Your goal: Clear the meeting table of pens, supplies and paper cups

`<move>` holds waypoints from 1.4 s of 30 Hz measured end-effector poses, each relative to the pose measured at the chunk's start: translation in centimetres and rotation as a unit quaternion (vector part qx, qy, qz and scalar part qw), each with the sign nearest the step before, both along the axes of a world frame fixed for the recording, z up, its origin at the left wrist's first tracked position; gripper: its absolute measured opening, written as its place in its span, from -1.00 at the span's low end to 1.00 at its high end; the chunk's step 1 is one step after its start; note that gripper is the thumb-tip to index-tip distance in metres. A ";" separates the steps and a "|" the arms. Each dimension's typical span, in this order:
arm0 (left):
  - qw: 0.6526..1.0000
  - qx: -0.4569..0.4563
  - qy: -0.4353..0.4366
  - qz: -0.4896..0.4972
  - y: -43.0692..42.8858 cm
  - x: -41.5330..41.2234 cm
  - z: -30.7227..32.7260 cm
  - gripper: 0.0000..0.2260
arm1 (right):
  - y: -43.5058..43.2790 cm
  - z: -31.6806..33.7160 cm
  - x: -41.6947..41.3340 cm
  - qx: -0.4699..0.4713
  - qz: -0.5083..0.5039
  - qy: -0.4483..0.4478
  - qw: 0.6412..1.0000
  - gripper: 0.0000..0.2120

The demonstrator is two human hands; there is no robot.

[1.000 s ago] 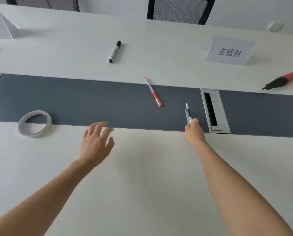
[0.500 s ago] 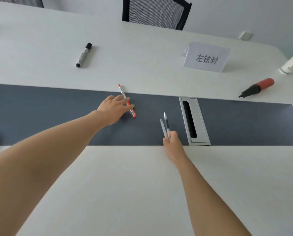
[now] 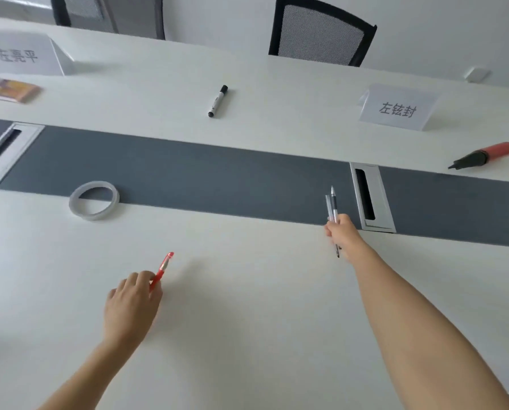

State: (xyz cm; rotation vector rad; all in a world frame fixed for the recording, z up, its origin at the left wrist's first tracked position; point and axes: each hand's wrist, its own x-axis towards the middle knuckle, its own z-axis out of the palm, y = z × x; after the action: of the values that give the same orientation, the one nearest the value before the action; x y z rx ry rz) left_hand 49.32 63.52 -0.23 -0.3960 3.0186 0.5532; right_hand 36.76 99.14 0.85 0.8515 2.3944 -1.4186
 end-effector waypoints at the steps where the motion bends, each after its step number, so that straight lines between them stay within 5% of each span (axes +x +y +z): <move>1: 0.998 0.036 -0.017 0.051 -1.1 1.5 0.3 -0.86 | -0.4 0.1 1.1 -0.008 -0.006 -0.004 1.000 -0.92; 5: 0.984 0.116 -0.022 0.134 -3.8 6.3 0.7 -0.78 | -3.0 -0.7 7.2 0.016 0.012 -0.012 1.000 -0.92; 13: 0.974 0.218 -0.029 0.054 -6.8 13.4 2.5 -0.75 | -14.2 -1.4 21.5 0.096 0.061 0.013 0.993 -0.94; 22: 0.964 0.255 -0.032 0.069 -14.0 17.7 2.9 -0.62 | -28.0 -0.6 32.3 0.011 0.143 0.024 0.989 -0.89; 32: 0.954 0.296 -0.050 -0.009 -18.3 20.1 2.7 -0.72 | -34.9 1.2 39.7 0.029 -0.004 0.054 0.998 -0.87; 42: 0.927 0.308 -0.098 -0.190 -16.0 23.2 2.6 -0.73 | -36.9 0.0 49.5 0.073 -0.208 0.048 0.974 -0.89</move>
State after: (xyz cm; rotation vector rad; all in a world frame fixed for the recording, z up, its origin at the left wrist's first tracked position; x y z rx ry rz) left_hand 72.49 47.48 2.36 0.1601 2.4475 1.2613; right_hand 86.30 62.25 0.88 1.4220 2.5187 -1.4605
